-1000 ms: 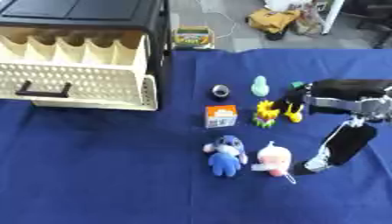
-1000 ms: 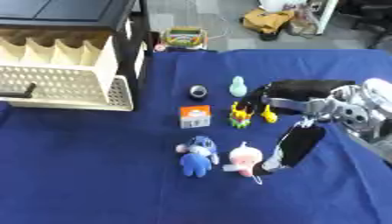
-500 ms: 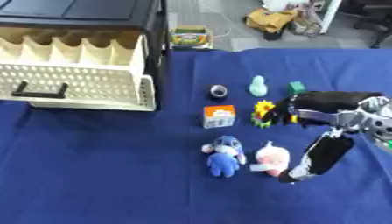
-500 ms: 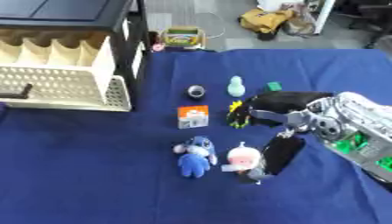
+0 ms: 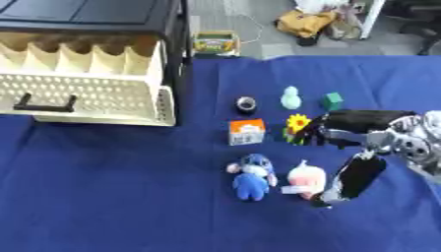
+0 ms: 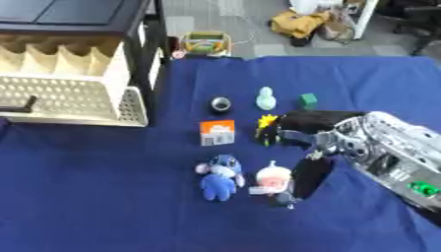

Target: Pick up objects from table and place into drawer.

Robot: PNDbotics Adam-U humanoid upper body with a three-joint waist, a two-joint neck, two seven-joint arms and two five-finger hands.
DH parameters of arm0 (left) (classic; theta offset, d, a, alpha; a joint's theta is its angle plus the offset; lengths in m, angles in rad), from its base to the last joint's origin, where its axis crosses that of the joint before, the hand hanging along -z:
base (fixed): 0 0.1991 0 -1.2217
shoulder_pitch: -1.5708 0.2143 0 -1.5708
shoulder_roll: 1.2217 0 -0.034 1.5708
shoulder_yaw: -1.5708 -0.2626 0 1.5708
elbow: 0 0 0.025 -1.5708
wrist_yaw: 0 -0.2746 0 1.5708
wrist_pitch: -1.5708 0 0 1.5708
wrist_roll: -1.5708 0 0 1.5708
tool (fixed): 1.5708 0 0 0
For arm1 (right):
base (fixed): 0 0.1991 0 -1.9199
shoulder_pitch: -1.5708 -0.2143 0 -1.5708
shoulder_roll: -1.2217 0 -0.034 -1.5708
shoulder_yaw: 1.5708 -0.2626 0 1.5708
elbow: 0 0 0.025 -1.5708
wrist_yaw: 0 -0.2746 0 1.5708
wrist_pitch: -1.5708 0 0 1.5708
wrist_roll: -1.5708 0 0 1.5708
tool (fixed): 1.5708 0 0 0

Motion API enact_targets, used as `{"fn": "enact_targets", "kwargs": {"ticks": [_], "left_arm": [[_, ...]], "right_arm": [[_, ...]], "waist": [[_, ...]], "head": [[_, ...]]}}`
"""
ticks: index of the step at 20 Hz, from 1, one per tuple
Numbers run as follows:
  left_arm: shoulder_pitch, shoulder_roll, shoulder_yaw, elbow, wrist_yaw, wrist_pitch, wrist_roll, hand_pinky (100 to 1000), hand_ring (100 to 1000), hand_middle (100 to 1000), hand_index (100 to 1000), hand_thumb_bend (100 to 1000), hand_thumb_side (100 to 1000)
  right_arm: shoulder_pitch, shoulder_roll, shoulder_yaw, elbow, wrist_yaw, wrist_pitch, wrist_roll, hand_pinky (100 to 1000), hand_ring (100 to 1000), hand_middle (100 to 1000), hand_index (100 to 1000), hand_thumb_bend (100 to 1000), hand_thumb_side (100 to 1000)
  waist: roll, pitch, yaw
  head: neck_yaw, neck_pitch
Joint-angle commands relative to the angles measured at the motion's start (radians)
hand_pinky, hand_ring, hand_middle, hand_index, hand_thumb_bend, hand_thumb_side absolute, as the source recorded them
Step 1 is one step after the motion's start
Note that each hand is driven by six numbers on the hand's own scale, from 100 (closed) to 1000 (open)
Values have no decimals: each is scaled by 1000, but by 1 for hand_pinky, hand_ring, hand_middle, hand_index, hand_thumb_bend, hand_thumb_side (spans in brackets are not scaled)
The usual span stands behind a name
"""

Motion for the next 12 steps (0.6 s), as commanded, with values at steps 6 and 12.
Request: {"fn": "enact_targets", "kwargs": {"ticks": [6, 12], "left_arm": [[-6, 13, 6, -12, -3, 0, -9, 100, 100, 100, 751, 487, 820], [-3, 11, 6, -12, -5, 0, -15, 100, 100, 100, 750, 479, 824]], "right_arm": [[-12, -2, 6, 61, 43, -10, 10, 512, 712, 786, 907, 612, 382], [-2, 11, 18, 96, 63, -21, 19, 479, 693, 783, 902, 605, 377]], "waist": [[3, -12, 1], [5, -11, 4]], "head": [[-6, -10], [-10, -12]]}}
